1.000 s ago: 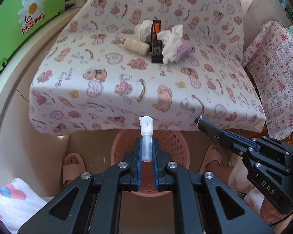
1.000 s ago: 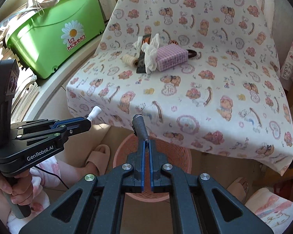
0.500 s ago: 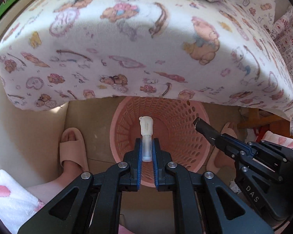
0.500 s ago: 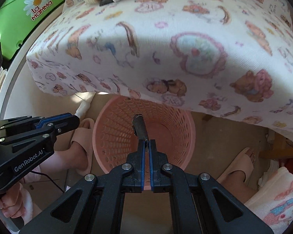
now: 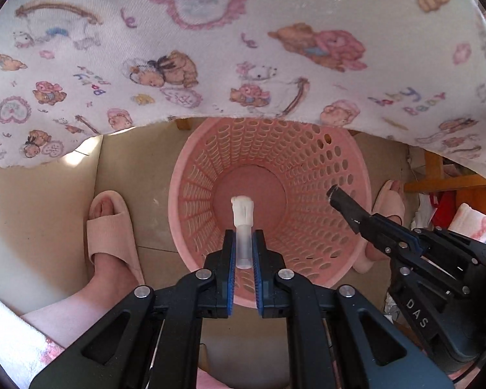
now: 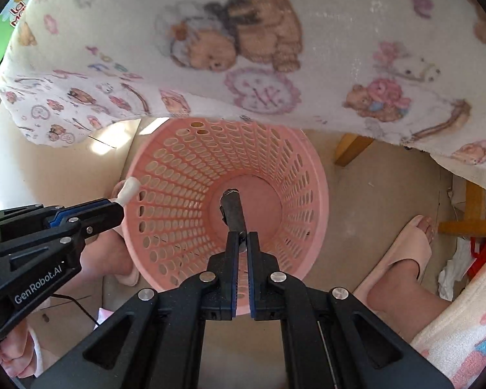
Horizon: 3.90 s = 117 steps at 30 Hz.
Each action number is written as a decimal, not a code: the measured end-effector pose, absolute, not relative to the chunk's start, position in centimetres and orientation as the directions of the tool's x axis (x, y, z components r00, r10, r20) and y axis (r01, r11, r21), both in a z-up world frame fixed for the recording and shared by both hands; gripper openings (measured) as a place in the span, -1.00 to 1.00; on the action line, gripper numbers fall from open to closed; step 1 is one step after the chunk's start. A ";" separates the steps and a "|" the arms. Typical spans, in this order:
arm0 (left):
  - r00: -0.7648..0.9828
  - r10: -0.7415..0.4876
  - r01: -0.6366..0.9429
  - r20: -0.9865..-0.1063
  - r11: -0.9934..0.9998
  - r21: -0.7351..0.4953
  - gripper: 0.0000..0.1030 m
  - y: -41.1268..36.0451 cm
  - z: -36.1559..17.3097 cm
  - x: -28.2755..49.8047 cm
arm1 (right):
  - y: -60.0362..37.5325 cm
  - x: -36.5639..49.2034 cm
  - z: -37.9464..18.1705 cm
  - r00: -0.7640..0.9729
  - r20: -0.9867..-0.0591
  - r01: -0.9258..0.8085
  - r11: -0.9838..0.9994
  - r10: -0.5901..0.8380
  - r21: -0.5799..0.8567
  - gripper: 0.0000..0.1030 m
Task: Collect trash
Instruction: 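Carry both items over the pink wastebasket and open both tools to drop them, then raise both open tools back toward the items on the chair seat, then close the left tool around the cream thread spool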
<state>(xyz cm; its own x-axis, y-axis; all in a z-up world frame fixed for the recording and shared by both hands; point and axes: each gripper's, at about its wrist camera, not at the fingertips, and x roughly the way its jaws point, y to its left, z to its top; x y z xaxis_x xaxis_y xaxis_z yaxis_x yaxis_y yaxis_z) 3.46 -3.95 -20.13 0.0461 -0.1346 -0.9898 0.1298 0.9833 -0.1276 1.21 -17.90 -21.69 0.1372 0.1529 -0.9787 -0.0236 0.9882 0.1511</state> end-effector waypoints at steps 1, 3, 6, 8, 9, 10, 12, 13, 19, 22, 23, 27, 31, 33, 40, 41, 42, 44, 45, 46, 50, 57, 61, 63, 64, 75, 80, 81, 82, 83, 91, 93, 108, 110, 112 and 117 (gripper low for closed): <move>0.046 -0.129 0.130 -0.991 0.984 -0.122 -0.82 -3.8 -20.2 3.5 | -17.9 1.2 -21.8 0.134 -0.979 -0.016 0.988 0.154 0.153 -0.90; 0.046 -0.132 0.129 -0.990 0.984 -0.125 -0.82 -3.6 -20.2 3.5 | -18.3 1.2 -21.9 0.125 -0.978 0.006 0.985 0.168 0.170 -0.78; 0.047 -0.128 0.124 -0.991 0.985 -0.121 -0.63 -3.1 -20.2 3.6 | -19.1 1.2 -21.8 0.105 -0.975 0.050 0.978 0.196 0.202 -0.54; 0.055 -0.115 0.121 -0.992 0.987 -0.108 -0.50 -3.2 -20.0 3.5 | -19.5 1.2 -21.7 0.098 -0.970 0.069 0.971 0.221 0.228 -0.35; 0.060 -0.110 0.121 -0.992 0.987 -0.103 -0.45 -3.2 -19.9 3.5 | -19.6 1.2 -21.5 0.104 -0.971 0.067 0.972 0.216 0.223 -0.26; 0.066 -0.106 0.123 -0.992 0.988 -0.097 -0.40 -3.3 -19.7 3.6 | -19.5 1.2 -21.2 0.115 -0.973 0.063 0.976 0.199 0.207 -0.23; 0.087 -0.092 0.130 -0.992 0.988 -0.080 -0.34 -3.4 -19.1 3.4 | -19.4 1.0 -20.8 0.133 -0.976 0.056 0.982 0.173 0.181 -0.17; 0.097 -0.085 0.135 -0.992 0.988 -0.071 -0.33 -3.5 -18.7 3.3 | -19.4 0.9 -20.6 0.138 -0.975 0.055 0.981 0.176 0.185 -0.16; 0.201 -0.065 0.152 -0.977 0.988 -0.034 -0.06 -3.8 -15.2 2.6 | -19.5 0.6 -18.5 0.191 -0.970 0.047 0.986 0.150 0.161 -0.11; 0.256 -0.062 0.142 -0.965 0.990 -0.026 -0.02 -3.2 -13.6 2.5 | -19.9 0.7 -16.9 0.236 -0.959 0.052 0.983 0.158 0.175 -0.04; 0.275 -0.055 0.139 -0.960 0.990 -0.017 -0.01 -3.0 -13.2 2.5 | -20.1 0.6 -16.3 0.254 -0.955 0.052 0.983 0.155 0.174 -0.02; 0.372 -0.010 0.123 -0.928 0.992 0.038 0.19 -2.6 -11.0 2.3 | -20.4 0.4 -13.9 0.323 -0.935 0.044 0.985 0.146 0.169 -0.01; 0.458 0.028 0.105 -0.888 0.991 0.086 0.42 -2.2 -9.0 2.4 | -20.2 0.4 -11.5 0.380 -0.915 0.024 0.987 0.135 0.156 0.01; 0.485 0.022 0.086 -0.874 0.994 0.073 0.46 -1.7 -8.1 2.4 | -20.0 0.2 -10.2 0.410 -0.903 0.003 0.990 0.125 0.139 0.01; 0.580 0.035 0.034 -0.814 0.997 0.067 0.66 -0.6 -5.3 2.4 | -20.3 -1.3 -4.4 0.585 -0.802 -0.044 0.992 0.120 0.116 0.24; 0.599 0.045 0.026 -0.799 0.997 0.076 0.70 -0.6 -4.8 2.2 | -20.5 -1.4 -4.1 0.593 -0.796 -0.050 0.992 0.121 0.113 0.24; 0.615 0.056 0.017 -0.786 0.996 0.085 0.80 -0.6 -4.6 2.2 | -20.5 -1.4 -3.9 0.597 -0.794 -0.054 0.993 0.120 0.109 0.24; 0.640 0.083 -0.012 -0.764 0.995 0.098 0.99 -0.4 -4.3 2.2 | -20.3 -1.3 -3.7 0.600 -0.793 -0.055 0.994 0.111 0.097 0.24; 0.652 0.102 -0.031 -0.751 0.994 0.108 0.98 -0.3 -4.0 2.0 | -20.2 -1.2 -3.6 0.600 -0.792 -0.058 0.994 0.107 0.091 0.24; 0.660 0.111 -0.042 -0.743 0.993 0.111 0.98 -0.2 -3.8 2.0 | -20.1 -1.3 -3.5 0.601 -0.793 -0.060 0.995 0.102 0.082 0.24; 0.701 0.070 -0.036 -0.710 0.997 0.063 0.98 0.3 -2.4 1.5 | -20.1 -2.0 -3.0 0.622 -0.777 -0.075 0.995 0.099 0.066 0.37; 0.692 0.096 0.019 -0.715 0.988 0.151 0.98 0.0 -0.7 3.4 | -20.7 -1.4 -1.2 0.649 -0.758 -0.066 0.997 0.067 0.032 0.50; 0.746 0.114 0.009 -0.657 0.983 0.181 0.98 0.8 2.6 5.0 | -21.8 0.5 1.9 0.669 -0.736 -0.077 0.995 0.102 0.069 0.55; 0.775 0.092 -0.012 -0.625 0.991 0.130 0.98 1.8 4.5 5.7 | -22.4 1.5 3.7 0.700 -0.707 -0.077 0.995 0.098 0.062 0.64; 0.786 0.079 -0.020 -0.613 0.995 0.101 0.98 2.2 5.3 6.0 | -22.6 2.0 4.5 0.718 -0.692 -0.071 0.997 0.080 0.042 0.65; 0.768 0.058 -0.003 -0.637 0.996 0.087 0.98 2.5 3.2 9.7 | -24.1 6.2 4.2 0.738 -0.674 -0.027 0.999 0.032 0.018 0.66; 0.675 0.020 0.003 -0.737 1.000 0.029 0.98 3.1 -0.7 11.1 | -24.5 7.1 0.3 0.707 -0.707 0.006 0.999 0.030 0.048 0.66; 0.660 -0.017 0.018 -0.751 1.000 -0.007 0.98 3.2 -1.1 11.4 | -24.5 7.4 -0.5 0.696 -0.718 0.015 0.998 0.029 0.055 0.65; 0.654 -0.035 0.025 -0.756 0.999 -0.025 0.98 3.2 -1.5 11.6 | -24.5 7.7 -1.3 0.684 -0.729 0.023 0.998 0.028 0.060 0.65; 0.650 -0.032 0.022 -0.759 0.999 -0.024 0.98 3.0 -1.8 11.7 | -24.5 8.0 -1.9 0.672 -0.740 0.032 0.998 0.025 0.062 0.65; 0.641 -0.110 0.129 -0.759 0.991 -0.035 0.81 0.3 -3.4 12.0 | -22.6 9.2 -2.2 0.669 -0.741 -0.012 0.998 0.053 0.061 0.66; 0.638 -0.107 0.152 -0.763 0.988 -0.011 0.81 -0.5 -4.0 12.4 | -22.3 9.4 -2.0 0.667 -0.742 -0.019 0.997 0.065 0.070 0.66; 0.523 -0.203 0.091 -0.828 0.979 -0.182 0.70 -1.3 -5.9 17.1 | -23.3 9.8 -1.2 0.676 -0.732 0.012 0.992 0.082 0.122 0.66; 0.503 -0.204 0.041 -0.840 0.976 -0.213 0.59 -0.9 -6.4 17.6 | -23.6 9.7 -1.0 0.681 -0.729 0.024 0.992 0.074 0.123 0.66; 0.496 -0.200 -0.004 -0.845 0.973 -0.232 0.42 -0.3 -6.5 18.0 | -24.0 9.6 -0.9 0.683 -0.727 0.034 0.990 0.076 0.135 0.65; 0.480 -0.228 -0.037 -0.847 0.959 -0.279 0.06 0.7 -6.4 18.5 | -24.6 9.7 -0.9 0.679 -0.730 0.047 0.989 0.073 0.142 0.66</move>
